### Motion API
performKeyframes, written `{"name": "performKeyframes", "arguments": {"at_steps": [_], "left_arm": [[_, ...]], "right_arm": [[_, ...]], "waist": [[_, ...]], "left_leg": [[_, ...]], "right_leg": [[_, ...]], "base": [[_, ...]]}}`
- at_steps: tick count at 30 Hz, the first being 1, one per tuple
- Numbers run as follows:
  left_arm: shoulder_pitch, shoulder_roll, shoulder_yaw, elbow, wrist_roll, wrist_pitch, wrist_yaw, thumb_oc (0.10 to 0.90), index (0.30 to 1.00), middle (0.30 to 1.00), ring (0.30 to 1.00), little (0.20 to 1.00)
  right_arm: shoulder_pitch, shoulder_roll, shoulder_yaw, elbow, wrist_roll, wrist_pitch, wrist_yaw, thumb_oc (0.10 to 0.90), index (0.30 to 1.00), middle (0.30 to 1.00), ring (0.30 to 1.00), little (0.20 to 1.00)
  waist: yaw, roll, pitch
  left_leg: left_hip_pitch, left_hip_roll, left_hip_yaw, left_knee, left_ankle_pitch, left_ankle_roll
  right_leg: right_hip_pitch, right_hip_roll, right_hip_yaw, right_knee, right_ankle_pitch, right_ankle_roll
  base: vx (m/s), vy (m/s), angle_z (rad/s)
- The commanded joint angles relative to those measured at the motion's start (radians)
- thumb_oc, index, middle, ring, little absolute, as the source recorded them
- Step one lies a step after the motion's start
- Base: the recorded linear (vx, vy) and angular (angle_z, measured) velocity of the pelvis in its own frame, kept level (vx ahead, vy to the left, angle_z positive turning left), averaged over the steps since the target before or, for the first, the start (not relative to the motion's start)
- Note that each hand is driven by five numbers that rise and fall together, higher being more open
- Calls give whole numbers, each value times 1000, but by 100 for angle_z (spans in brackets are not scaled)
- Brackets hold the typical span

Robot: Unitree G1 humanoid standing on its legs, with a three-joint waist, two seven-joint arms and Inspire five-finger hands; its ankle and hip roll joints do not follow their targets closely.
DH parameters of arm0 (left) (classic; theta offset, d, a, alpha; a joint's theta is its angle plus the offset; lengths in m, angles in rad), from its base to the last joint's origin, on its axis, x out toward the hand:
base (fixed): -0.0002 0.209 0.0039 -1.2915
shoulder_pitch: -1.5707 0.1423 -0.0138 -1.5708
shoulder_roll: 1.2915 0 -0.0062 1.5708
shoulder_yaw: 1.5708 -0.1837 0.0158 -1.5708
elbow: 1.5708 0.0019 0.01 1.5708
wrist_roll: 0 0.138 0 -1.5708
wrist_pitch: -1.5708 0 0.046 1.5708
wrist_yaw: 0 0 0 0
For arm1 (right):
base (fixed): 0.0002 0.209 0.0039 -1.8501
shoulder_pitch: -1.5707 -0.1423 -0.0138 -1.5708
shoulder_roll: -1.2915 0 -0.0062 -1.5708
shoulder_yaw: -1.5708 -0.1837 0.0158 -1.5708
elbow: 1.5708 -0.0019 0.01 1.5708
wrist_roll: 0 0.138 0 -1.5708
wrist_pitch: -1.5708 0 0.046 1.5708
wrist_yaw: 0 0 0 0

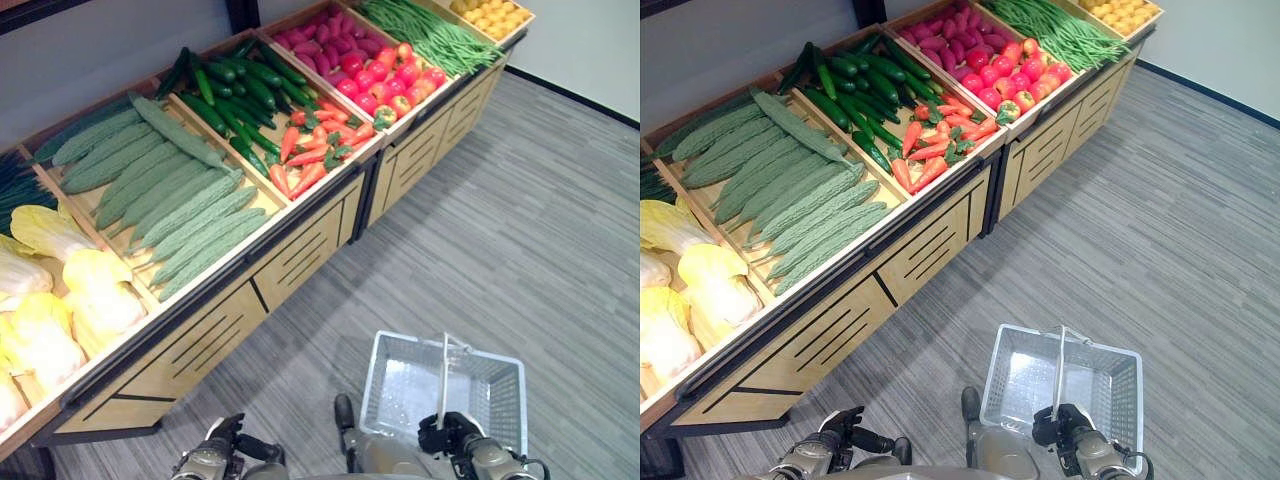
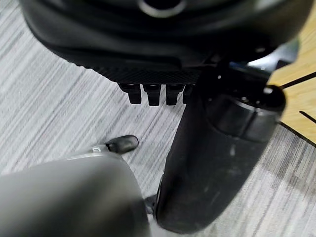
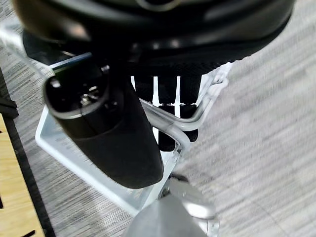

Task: Get the vegetables into the basket

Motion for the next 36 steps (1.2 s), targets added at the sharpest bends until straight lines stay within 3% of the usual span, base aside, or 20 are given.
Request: {"name": "performKeyframes", "arguments": {"at_steps": [1, 2, 4, 5, 6, 7, 8, 10, 12, 14, 15, 20, 26, 29, 31, 36], "left_arm": [[-27, -6, 13, 7, -33, -10, 11, 900, 1000, 1000, 1000, 1000], [-38, -13, 8, -3, -46, -11, 8, 900, 1000, 1000, 1000, 1000], [-42, -13, 6, -9, -47, -12, 8, 900, 1000, 1000, 1000, 1000], [-47, -21, -6, -23, -44, -11, 5, 900, 1000, 1000, 1000, 1000], [-50, -29, -17, -40, -35, -9, 1, 900, 1000, 1000, 1000, 1000], [-50, -29, -17, -40, -34, -9, 1, 900, 1000, 1000, 1000, 1000], [-50, -30, -19, -41, -31, -8, 0, 900, 1000, 1000, 1000, 1000], [-45, -35, -19, -40, -26, -4, -2, 900, 1000, 1000, 1000, 1000], [-40, -35, -18, -33, -22, -3, -6, 900, 1000, 1000, 1000, 1000], [-36, -27, -13, -28, -12, -1, -9, 900, 1000, 1000, 1000, 1000], [-36, -23, -14, -26, -4, 0, -11, 900, 1000, 1000, 1000, 1000], [-43, 7, -11, -29, 14, -2, -4, 900, 1000, 1000, 1000, 1000], [-46, 25, -10, -30, 15, -2, -1, 900, 1000, 1000, 1000, 1000], [-49, 38, -16, -37, 19, -3, -3, 900, 1000, 1000, 1000, 1000], [-52, 42, -23, -39, 22, 0, -1, 900, 1000, 1000, 1000, 1000], [-61, 47, -35, -38, 38, -4, -1, 900, 1000, 1000, 1000, 1000]], "right_arm": [[55, -29, 32, 0, -27, -10, 9, 400, 300, 300, 300, 300], [57, -39, 30, 7, -36, -7, 10, 400, 300, 300, 300, 300], [59, -42, 29, 8, -40, -6, 12, 400, 300, 300, 300, 300], [65, -52, 17, 5, -40, -7, 11, 400, 300, 300, 300, 300], [73, -64, -6, -1, -32, -8, 10, 400, 300, 300, 300, 300], [73, -64, -6, -1, -32, -8, 10, 400, 300, 300, 300, 300], [80, -64, -18, 2, -27, -8, 7, 400, 300, 300, 300, 300], [91, -63, -36, 10, -22, -6, 3, 400, 300, 300, 300, 300], [95, -58, -38, 16, -27, -3, 2, 400, 300, 300, 300, 300], [92, -50, -32, 22, -38, 0, 1, 400, 300, 300, 300, 300], [93, -44, -29, 24, -42, 2, 3, 400, 300, 300, 300, 300], [71, -19, 6, 16, -70, 8, 7, 400, 300, 300, 300, 300], [59, -5, 21, 6, -84, 11, 11, 400, 300, 300, 300, 300], [52, -3, 26, -1, -85, 9, 13, 400, 300, 300, 300, 300], [42, -2, 34, -8, -86, 7, 14, 400, 300, 300, 300, 300], [32, 11, 56, -17, -86, 6, 18, 400, 300, 300, 300, 300]], "waist": [[-21, -2, 21], [-26, -4, 30], [-29, -5, 33], [-42, 0, 35], [-87, 7, 31], [-86, 8, 30], [-103, 13, 24], [-119, 24, 13], [-124, 35, 4], [-115, 29, 0], [-110, 21, -1], [-62, -38, 15], [-38, -64, 10], [-33, -67, 15], [-42, -56, 21], [-68, -62, 24]], "left_leg": [[-17, -22, -33, -17, 4, -29], [-51, -9, -8, 27, 13, -46], [-64, -2, 25, 40, 22, -50], [-82, 28, 146, 39, 47, -55], [-88, 94, 386, 35, 92, -66], [-89, 95, 388, 35, 92, -67], [-89, 121, 479, 28, 115, -77], [-81, 143, 542, 2, 141, -102], [-83, 154, 560, -15, 163, -98], [-80, 141, 543, -16, 148, -91], [-70, 131, 536, -20, 130, -100], [-105, 100, 538, 47, 57, -67], [-93, 59, 529, 52, 12, -34], [-90, 26, 522, 47, 10, 6], [-77, 17, 498, 39, 4, 14], [-26, -3, 452, -2, 7, 0]], "right_leg": [[-11, -102, -7, 159, -123, 141], [8, -125, -58, 158, -134, 135], [17, -136, -81, 158, -136, 133], [42, -160, -130, 153, -145, 134], [57, -189, -198, 154, -150, 141], [56, -188, -197, 153, -149, 141], [63, -192, -227, 149, -151, 145], [77, -205, -259, 141, -161, 159], [71, -209, -293, 137, -146, 158], [76, -215, -289, 130, -139, 163], [91, -230, -280, 125, -151, 178], [93, -278, -245, 100, -107, 210], [93, -311, -225, 120, -89, 234], [47, -333, -205, 251, -36, 248], [-4, -316, -140, 331, -17, 253], [-64, -305, -68, 169, 34, 250]], "base": [[10, -159, 28], [-4, -105, 32], [7, -82, 83], [-20, -21, 110], [-19, 0, 139], [-37, 32, 165], [-2, 35, 179], [76, 112, 81], [23, 117, 32], [72, 133, 15], [111, 173, 13], [19, 182, 1], [21, 151, -3], [-35, 219, 8], [6, 99, 25], [71, -17, 42]]}}
